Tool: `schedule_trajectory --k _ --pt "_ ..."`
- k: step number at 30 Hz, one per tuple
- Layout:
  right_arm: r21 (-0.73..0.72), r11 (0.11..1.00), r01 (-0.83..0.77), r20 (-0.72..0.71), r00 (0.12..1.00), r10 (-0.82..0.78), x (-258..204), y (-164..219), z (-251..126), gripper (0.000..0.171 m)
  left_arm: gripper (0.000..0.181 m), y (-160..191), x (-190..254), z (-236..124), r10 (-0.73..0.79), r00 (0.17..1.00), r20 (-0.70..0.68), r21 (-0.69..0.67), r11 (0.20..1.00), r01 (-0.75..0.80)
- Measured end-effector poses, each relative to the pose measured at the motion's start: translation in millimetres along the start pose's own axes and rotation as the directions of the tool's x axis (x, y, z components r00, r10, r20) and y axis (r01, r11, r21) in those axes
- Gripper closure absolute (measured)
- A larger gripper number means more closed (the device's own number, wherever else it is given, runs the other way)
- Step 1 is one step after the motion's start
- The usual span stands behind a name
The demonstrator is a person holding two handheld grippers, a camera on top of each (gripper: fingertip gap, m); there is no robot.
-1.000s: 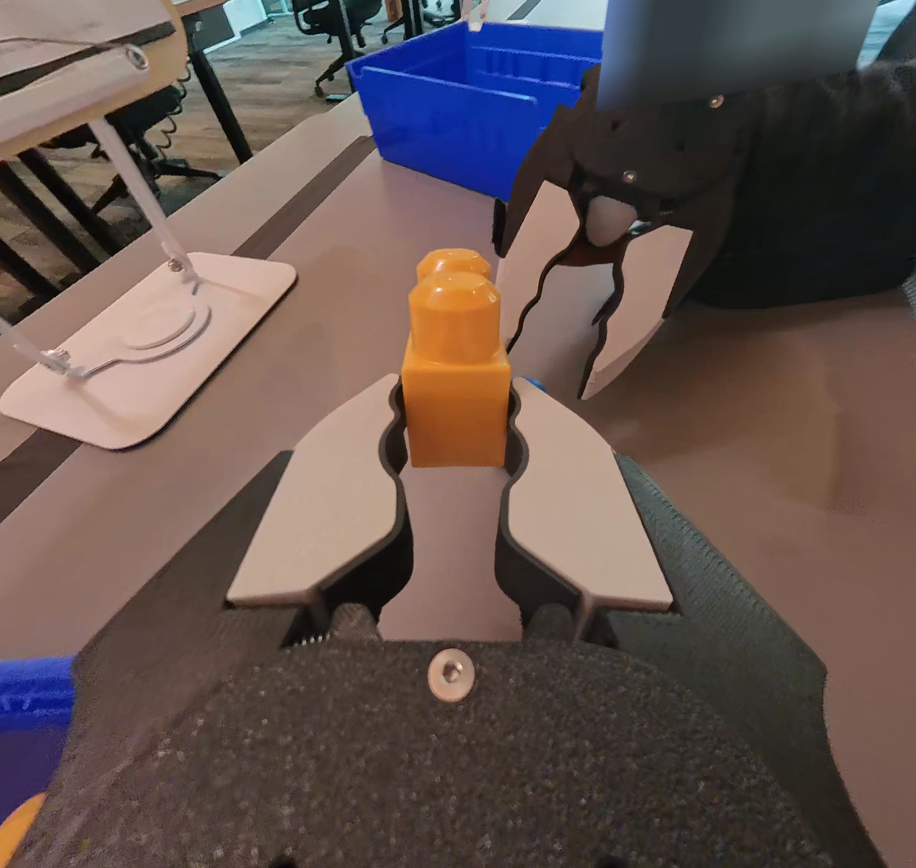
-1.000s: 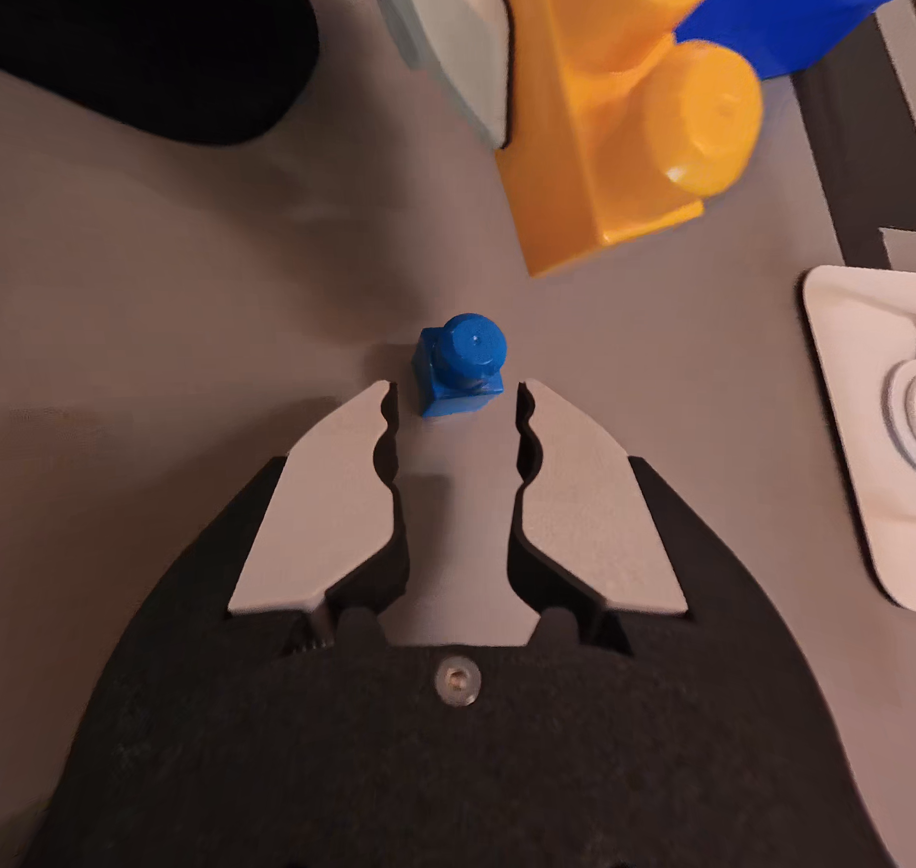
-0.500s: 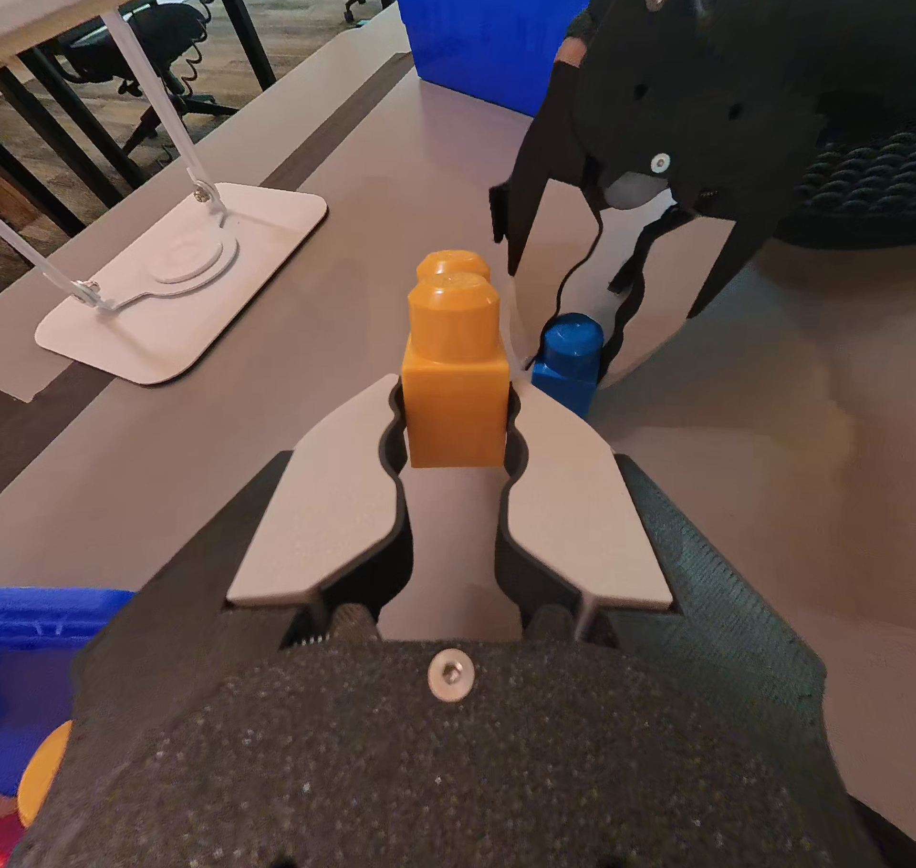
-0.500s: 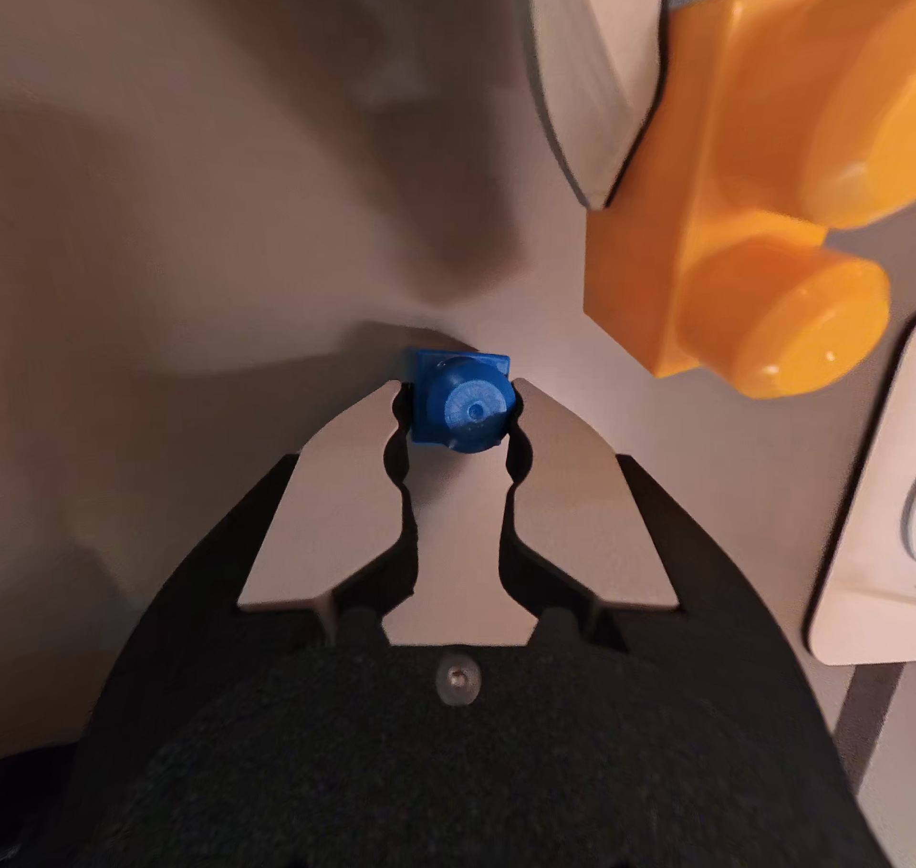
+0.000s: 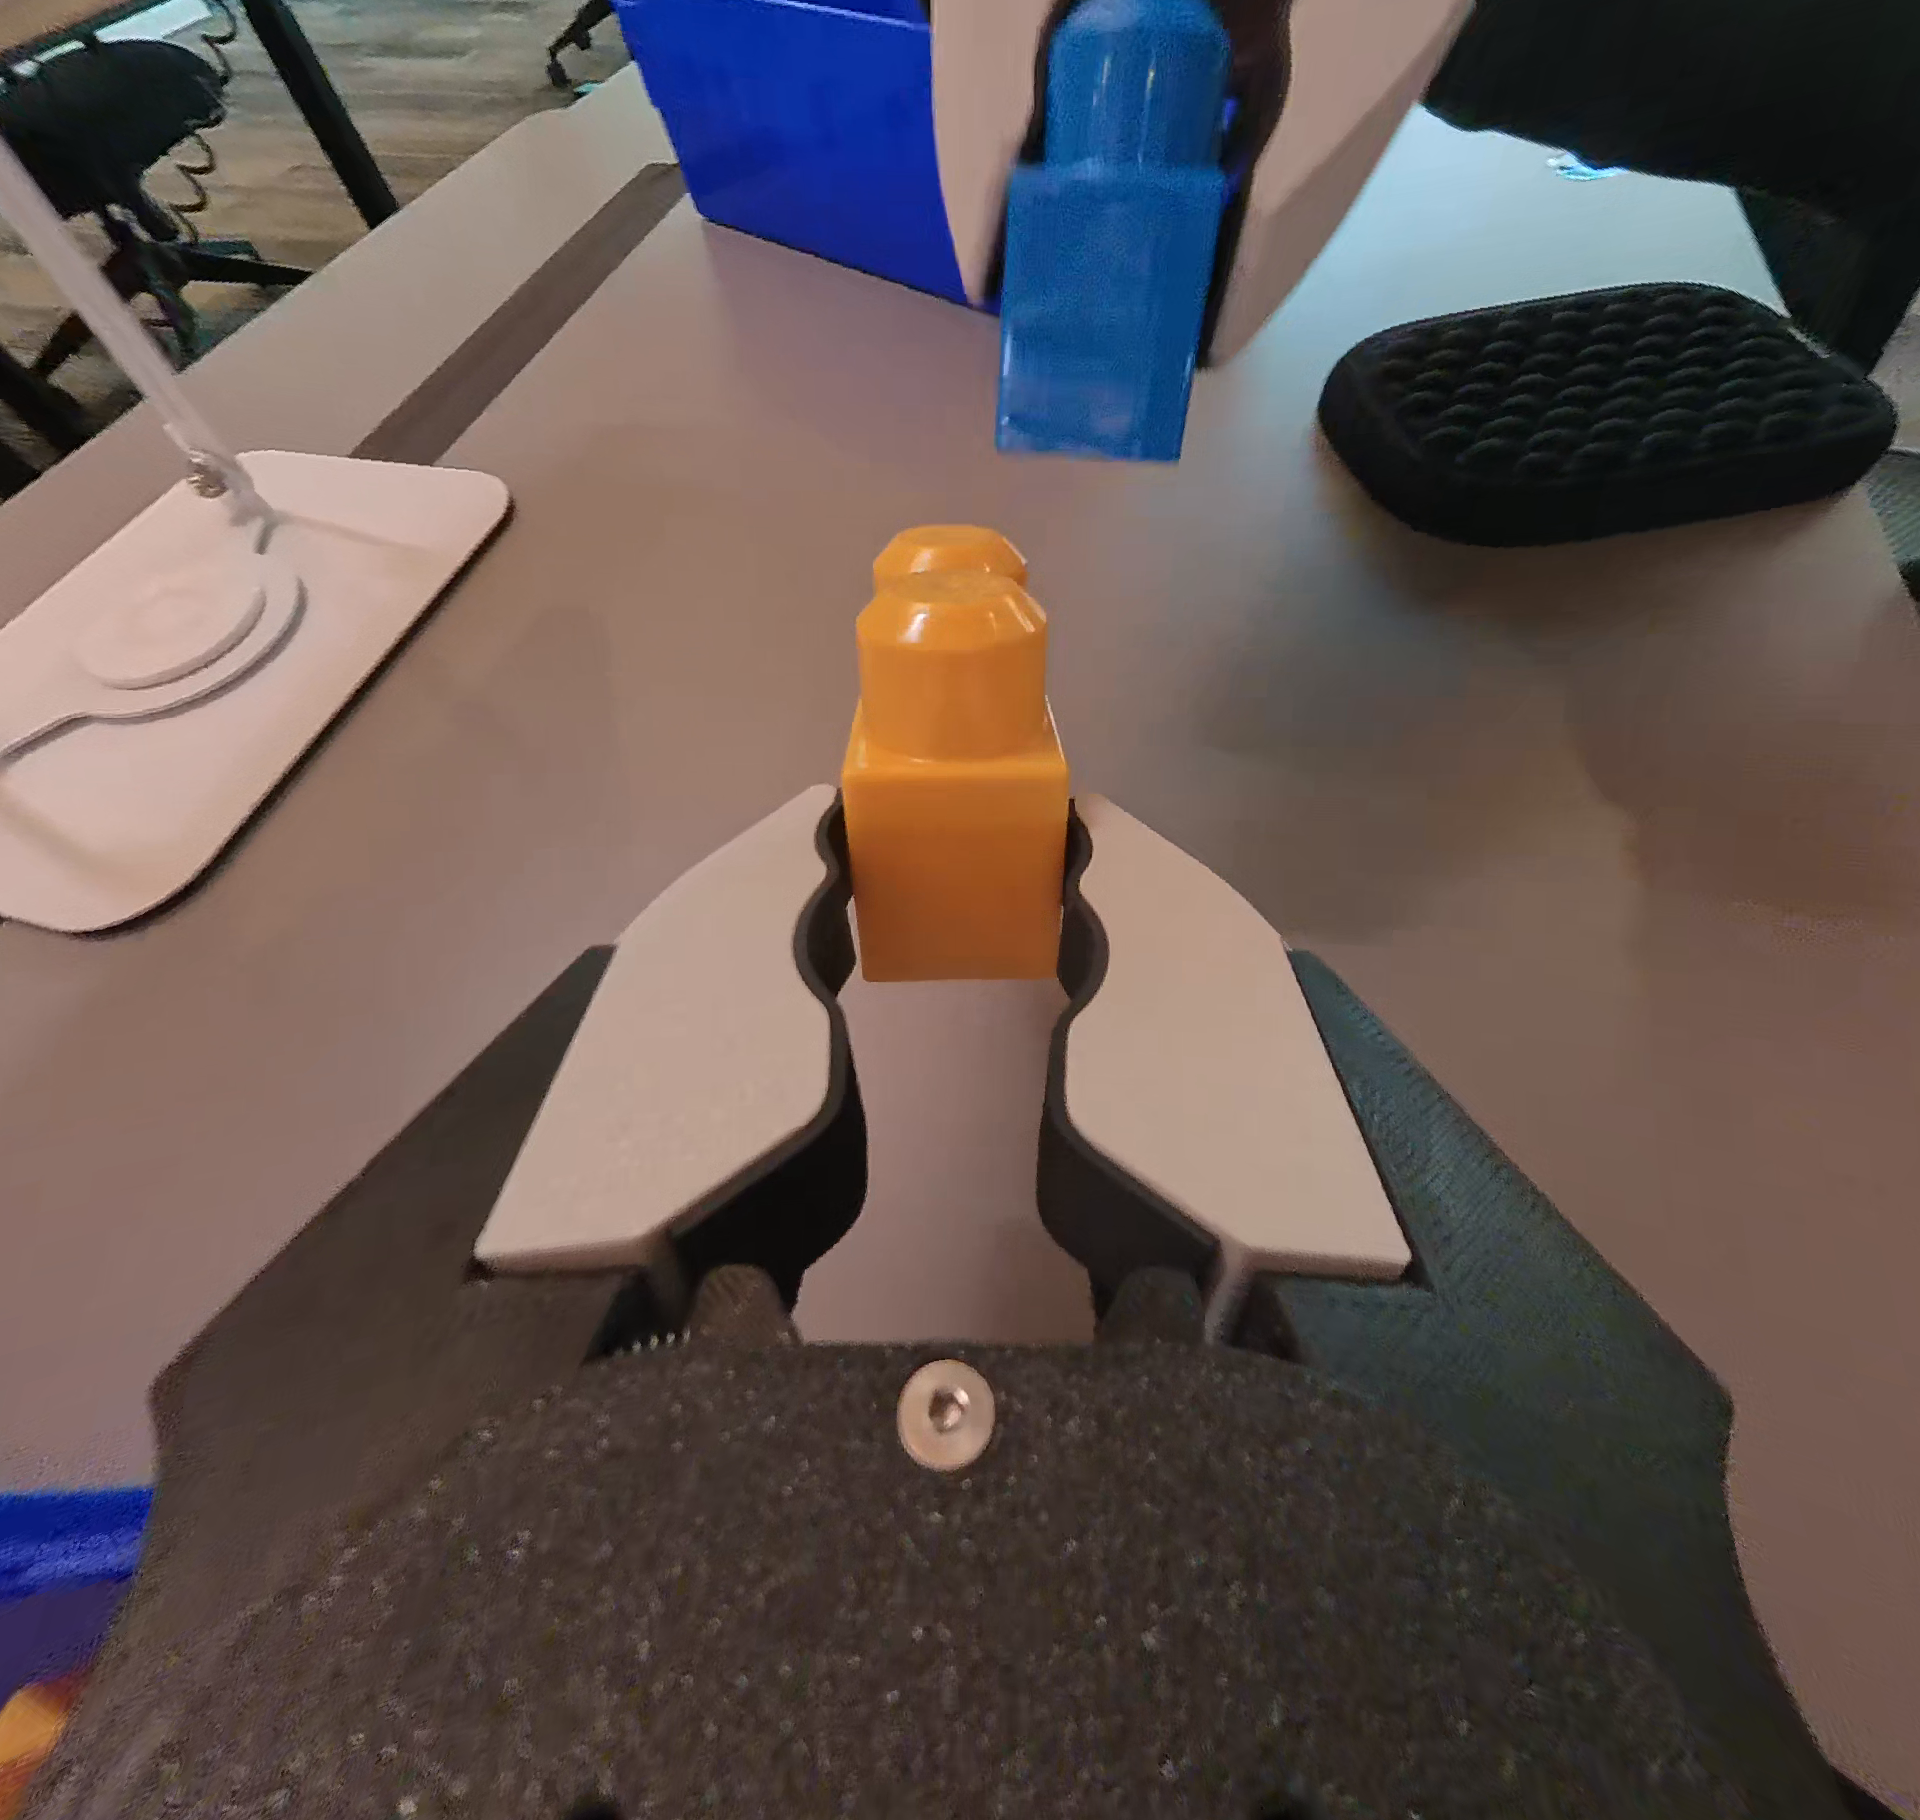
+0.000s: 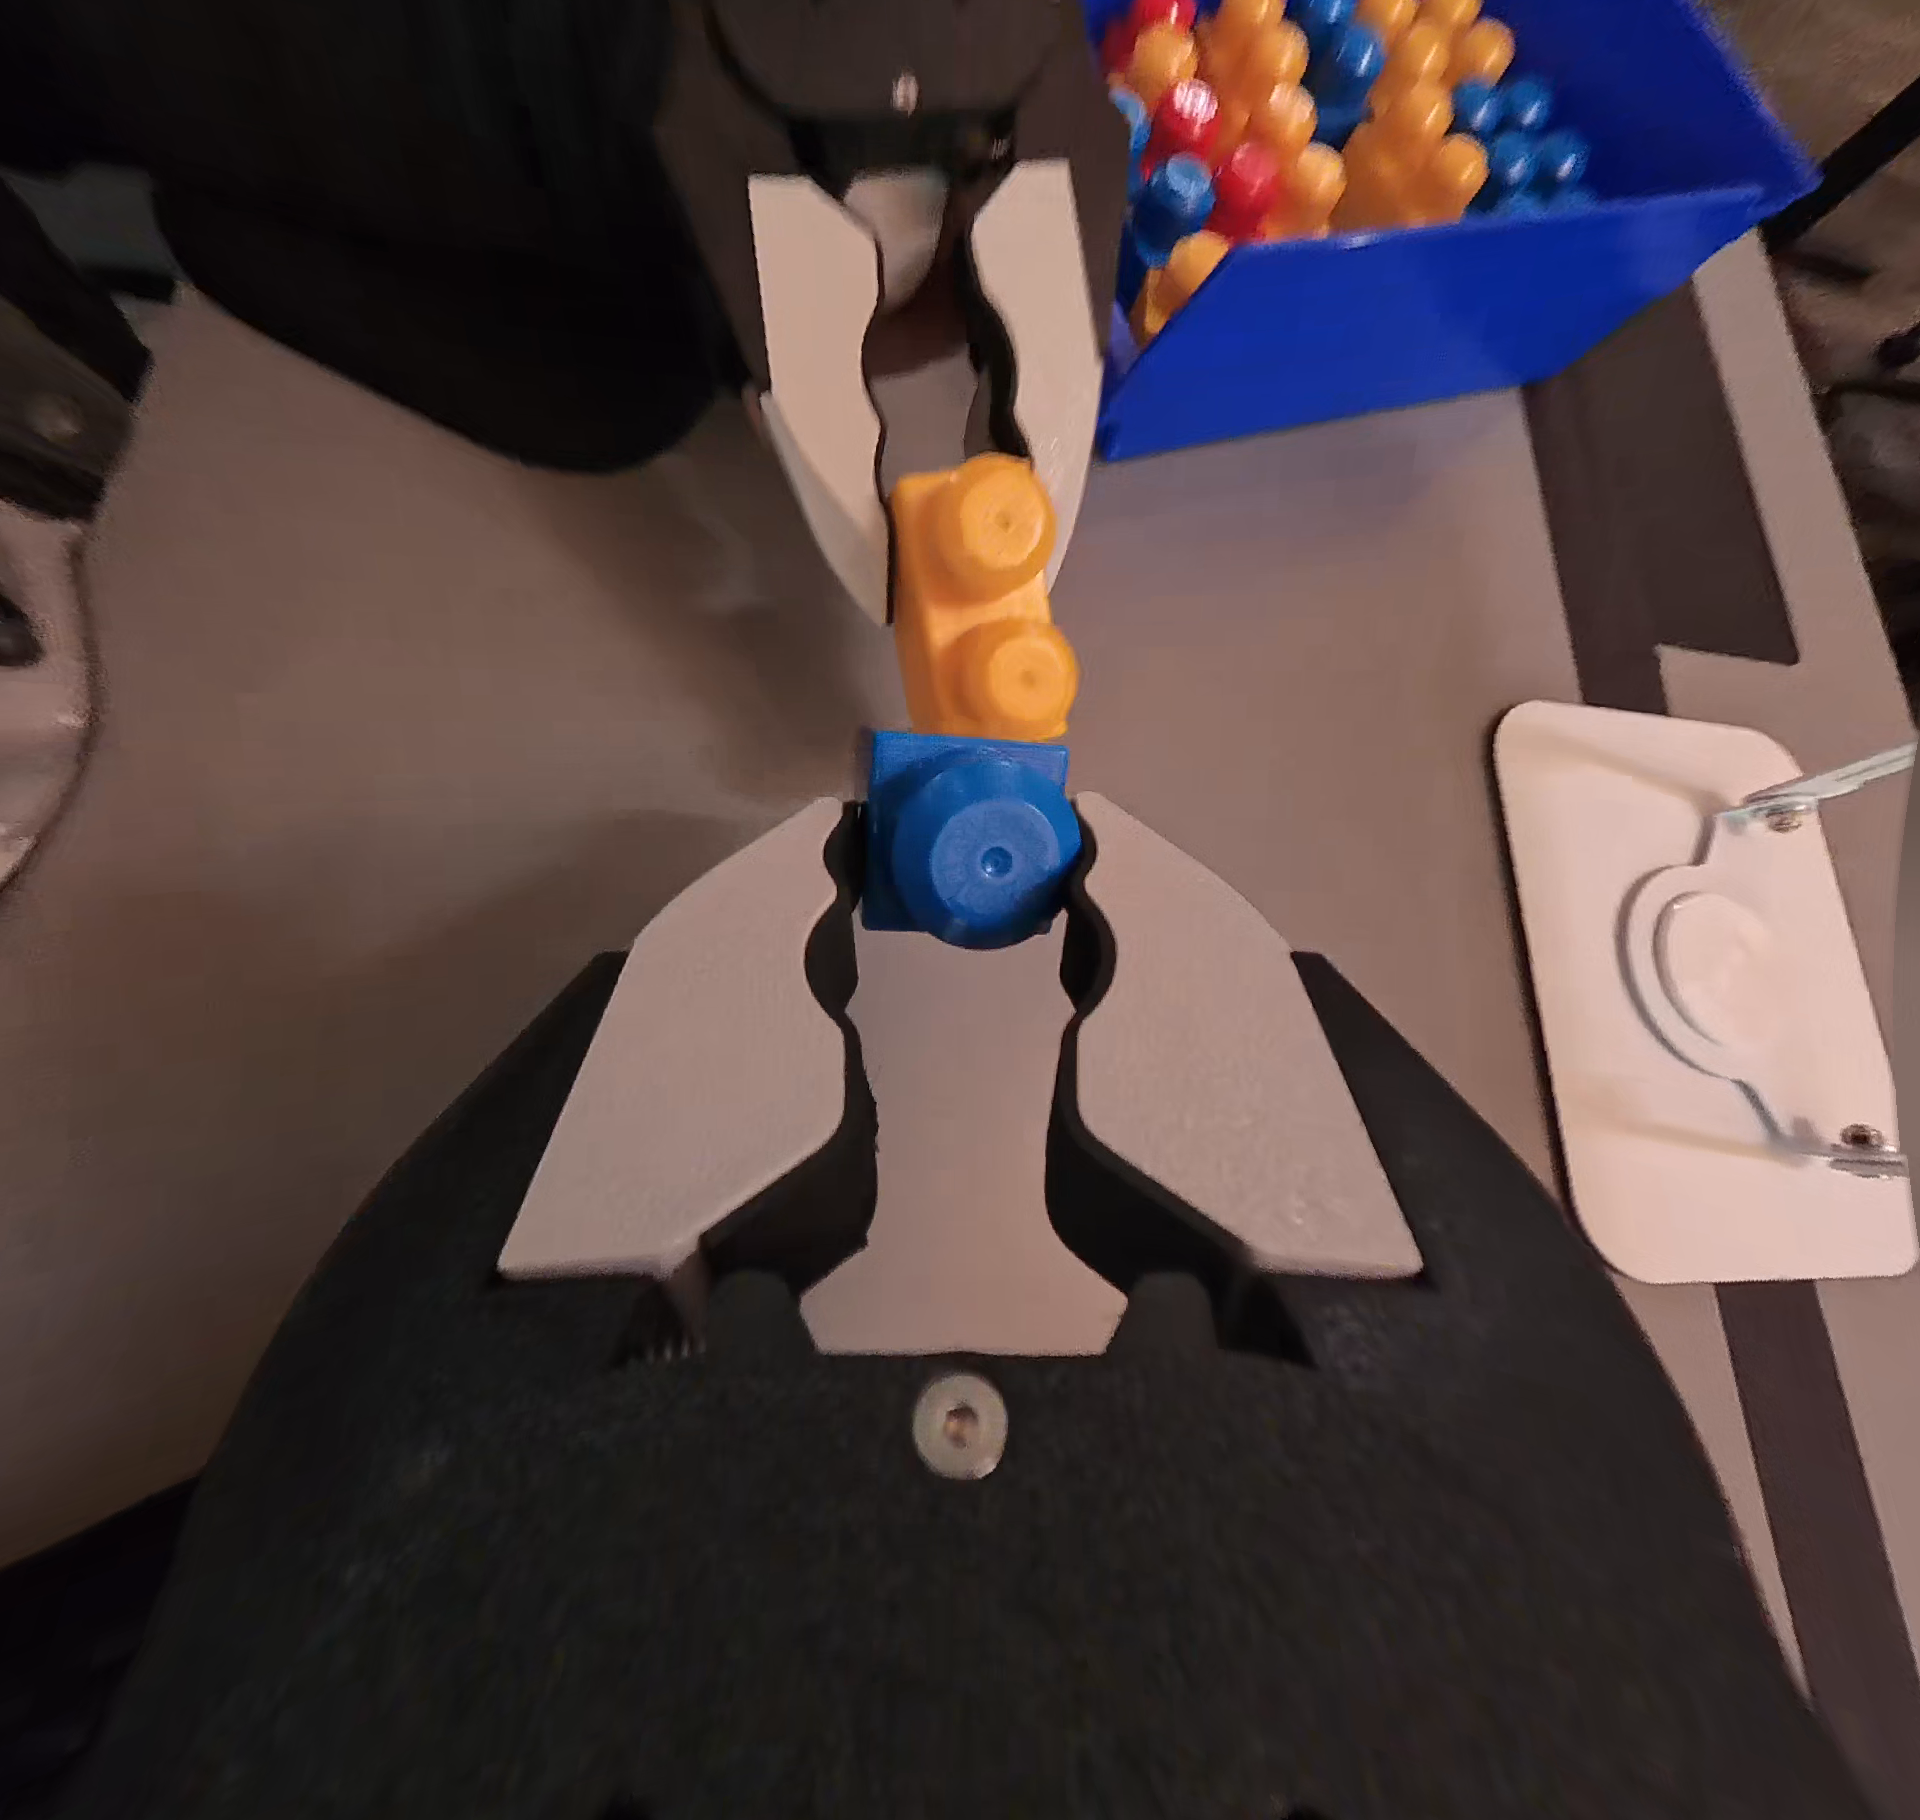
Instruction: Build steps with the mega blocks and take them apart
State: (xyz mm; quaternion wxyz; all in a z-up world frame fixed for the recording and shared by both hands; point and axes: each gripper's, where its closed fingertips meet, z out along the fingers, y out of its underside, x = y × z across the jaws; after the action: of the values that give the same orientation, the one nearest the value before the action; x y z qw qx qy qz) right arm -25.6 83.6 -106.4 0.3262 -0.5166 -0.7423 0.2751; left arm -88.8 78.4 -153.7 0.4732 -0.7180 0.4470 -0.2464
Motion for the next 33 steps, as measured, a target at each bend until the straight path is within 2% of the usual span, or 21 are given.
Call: schedule_trajectory --k 6,21,33 --pt "0.124 0.991 -0.041 0.002 0.999 0.041 -3.0 -9.2 -19.9 0.135 0.144 -5.1 19.6 9.2 0.001 0.997 -0.076 0.006 1.0 0.0" --pt "0.13 0.988 -0.078 0.056 0.996 0.071 -22.5 9.4 1.4 0.135 0.144 -11.4 46.1 18.3 0.019 0.986 -0.168 0.013 1.0 -0.017" --pt "0.356 0.919 -0.167 0.058 0.986 0.157 -30.4 -0.8 4.1 0.136 0.144 -47.0 47.6 -4.0 -0.053 0.966 -0.252 0.229 0.967 0.112"
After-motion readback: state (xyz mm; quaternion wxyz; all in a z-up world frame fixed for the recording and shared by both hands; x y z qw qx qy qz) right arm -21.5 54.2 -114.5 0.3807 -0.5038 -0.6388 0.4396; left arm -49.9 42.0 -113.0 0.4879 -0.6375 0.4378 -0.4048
